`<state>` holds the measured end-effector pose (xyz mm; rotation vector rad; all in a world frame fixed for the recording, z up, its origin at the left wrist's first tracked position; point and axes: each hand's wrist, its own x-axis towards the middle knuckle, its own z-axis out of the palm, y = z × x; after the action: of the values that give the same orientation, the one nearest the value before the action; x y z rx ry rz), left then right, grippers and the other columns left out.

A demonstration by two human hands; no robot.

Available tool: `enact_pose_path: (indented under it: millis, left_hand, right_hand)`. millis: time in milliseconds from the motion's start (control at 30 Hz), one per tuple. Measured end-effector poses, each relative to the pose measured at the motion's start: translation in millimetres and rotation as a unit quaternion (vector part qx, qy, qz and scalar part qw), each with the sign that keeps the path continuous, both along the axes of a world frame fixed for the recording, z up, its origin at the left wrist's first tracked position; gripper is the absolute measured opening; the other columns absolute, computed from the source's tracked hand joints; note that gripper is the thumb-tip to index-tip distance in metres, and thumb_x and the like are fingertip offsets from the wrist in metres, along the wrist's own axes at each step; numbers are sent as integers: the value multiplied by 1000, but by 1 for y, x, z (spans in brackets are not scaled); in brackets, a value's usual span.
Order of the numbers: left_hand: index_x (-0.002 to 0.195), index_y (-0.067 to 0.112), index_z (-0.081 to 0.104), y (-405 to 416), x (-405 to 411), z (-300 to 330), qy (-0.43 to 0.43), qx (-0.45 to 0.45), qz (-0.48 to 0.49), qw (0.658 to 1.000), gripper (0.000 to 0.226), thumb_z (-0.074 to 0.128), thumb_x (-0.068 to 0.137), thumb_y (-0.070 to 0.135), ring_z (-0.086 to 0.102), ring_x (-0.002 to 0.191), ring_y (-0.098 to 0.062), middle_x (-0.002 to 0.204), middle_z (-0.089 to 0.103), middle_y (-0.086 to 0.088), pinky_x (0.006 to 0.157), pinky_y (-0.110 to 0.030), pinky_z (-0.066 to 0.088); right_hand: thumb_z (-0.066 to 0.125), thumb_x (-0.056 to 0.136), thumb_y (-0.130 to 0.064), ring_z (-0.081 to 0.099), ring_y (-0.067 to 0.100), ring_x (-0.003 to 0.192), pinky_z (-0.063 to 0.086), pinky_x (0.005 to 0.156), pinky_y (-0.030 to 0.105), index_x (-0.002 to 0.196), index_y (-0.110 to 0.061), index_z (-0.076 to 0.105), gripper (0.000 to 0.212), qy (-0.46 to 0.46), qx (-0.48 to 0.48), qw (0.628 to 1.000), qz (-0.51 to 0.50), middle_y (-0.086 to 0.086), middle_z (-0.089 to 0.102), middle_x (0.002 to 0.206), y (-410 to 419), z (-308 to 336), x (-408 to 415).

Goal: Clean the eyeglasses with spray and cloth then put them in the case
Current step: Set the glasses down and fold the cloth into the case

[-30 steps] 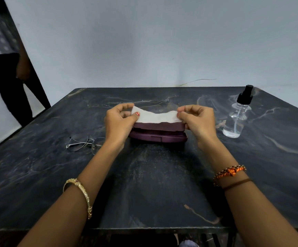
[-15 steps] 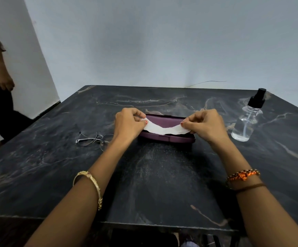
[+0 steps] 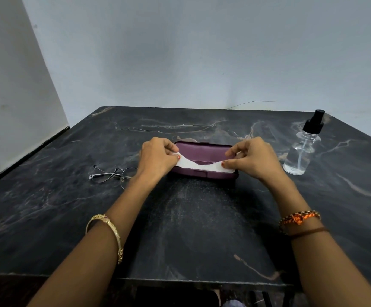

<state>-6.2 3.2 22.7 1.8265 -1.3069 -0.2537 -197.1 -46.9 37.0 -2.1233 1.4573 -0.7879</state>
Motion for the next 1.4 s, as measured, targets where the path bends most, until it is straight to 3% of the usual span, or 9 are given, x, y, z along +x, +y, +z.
enact_pose_path:
  millis: [300,433,600,733,967,1400]
  left_hand:
    - [79,14,66,2,-1,-1,-32,43,-17,998,15,68,69,3,62,78,-17,73,63,-1,77,-30,51]
    - [79,16,68,2,0,-2,-50,43,-7,998,21,67,68,-2,56,78,-12,77,62,3,70,-25,42]
    - [80,16,70,1,0,-3,-68,53,-15,996,21,66,70,-2,56,79,-15,81,64,0,73,-26,44]
    - [80,15,71,0,1,-6,-79,54,-21,995,16,67,72,2,56,76,-14,85,68,-5,71,-25,42]
    - [78,12,69,-1,-1,-5,-66,49,-11,997,12,75,68,14,51,78,-12,87,66,-5,73,-24,37]
    - [78,10,68,3,-5,-2,-53,55,-25,997,16,77,65,8,56,76,-14,82,67,-8,73,-24,41]
  right_hand:
    - [83,60,-25,61,19,80,52,77,37,75,-23,66,22,66,1,998,17,-5,59,66,0,0,-1]
    - [82,62,-25,61,18,79,52,76,36,79,-21,68,22,82,-6,996,17,-7,58,65,-1,-2,0]
    - [81,64,-25,60,14,72,50,70,33,67,-25,67,14,106,-13,994,19,-11,56,57,0,-3,-1]
    - [80,65,-27,52,11,63,40,62,27,64,-26,69,11,124,-15,992,23,-12,52,53,0,-4,-4]
    - [77,67,-31,52,13,67,38,62,27,72,-26,74,8,141,-24,990,20,-13,50,53,-2,-6,-6]
    - [80,65,-27,56,14,78,42,66,29,76,-27,74,13,130,6,991,27,-15,53,61,-4,-4,-10]
